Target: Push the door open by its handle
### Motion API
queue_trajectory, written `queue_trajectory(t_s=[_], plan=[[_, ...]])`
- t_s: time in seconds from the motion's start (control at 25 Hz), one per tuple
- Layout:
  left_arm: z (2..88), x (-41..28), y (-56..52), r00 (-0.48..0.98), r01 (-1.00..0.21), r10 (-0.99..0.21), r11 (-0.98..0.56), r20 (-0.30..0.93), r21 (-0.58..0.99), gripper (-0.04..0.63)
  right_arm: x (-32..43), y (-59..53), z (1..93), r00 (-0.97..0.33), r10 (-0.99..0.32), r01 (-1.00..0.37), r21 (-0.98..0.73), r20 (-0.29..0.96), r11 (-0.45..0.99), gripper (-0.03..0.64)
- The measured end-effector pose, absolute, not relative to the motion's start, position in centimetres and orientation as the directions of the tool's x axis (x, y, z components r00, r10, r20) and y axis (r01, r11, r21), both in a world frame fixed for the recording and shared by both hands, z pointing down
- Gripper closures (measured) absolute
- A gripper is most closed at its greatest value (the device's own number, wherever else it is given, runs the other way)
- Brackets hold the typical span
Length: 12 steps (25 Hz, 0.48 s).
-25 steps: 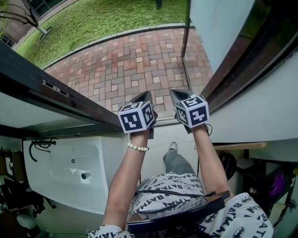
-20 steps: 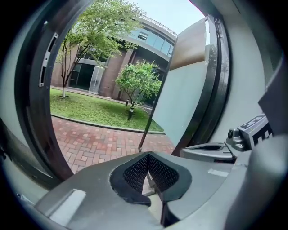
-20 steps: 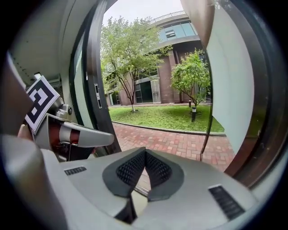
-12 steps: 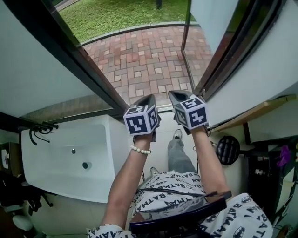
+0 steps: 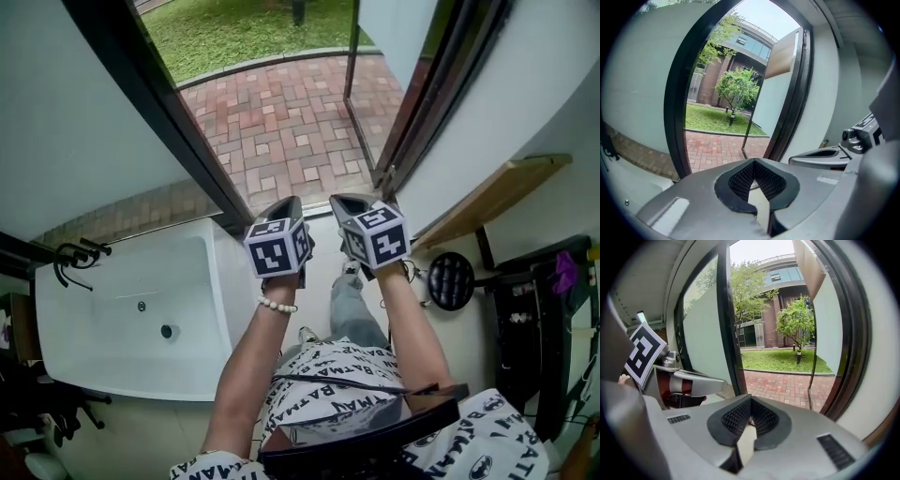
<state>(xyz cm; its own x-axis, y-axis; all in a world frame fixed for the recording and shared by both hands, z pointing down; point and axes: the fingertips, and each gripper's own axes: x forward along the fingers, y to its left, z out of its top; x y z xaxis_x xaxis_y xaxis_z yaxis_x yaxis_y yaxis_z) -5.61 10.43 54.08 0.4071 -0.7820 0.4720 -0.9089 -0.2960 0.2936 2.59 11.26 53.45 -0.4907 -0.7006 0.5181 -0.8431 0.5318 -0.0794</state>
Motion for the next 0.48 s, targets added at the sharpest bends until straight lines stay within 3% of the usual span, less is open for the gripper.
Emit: queue_trajectory(t_s=[0.48], plan=[[53.0,-3.2,13.8,0.420,-0.905,-0.793,-0.326,0.441,0.274,0.594,5.3,14.9,53.6,-0.466,-0.727,-0.861,-0.068,0.505,0.504,0.607]])
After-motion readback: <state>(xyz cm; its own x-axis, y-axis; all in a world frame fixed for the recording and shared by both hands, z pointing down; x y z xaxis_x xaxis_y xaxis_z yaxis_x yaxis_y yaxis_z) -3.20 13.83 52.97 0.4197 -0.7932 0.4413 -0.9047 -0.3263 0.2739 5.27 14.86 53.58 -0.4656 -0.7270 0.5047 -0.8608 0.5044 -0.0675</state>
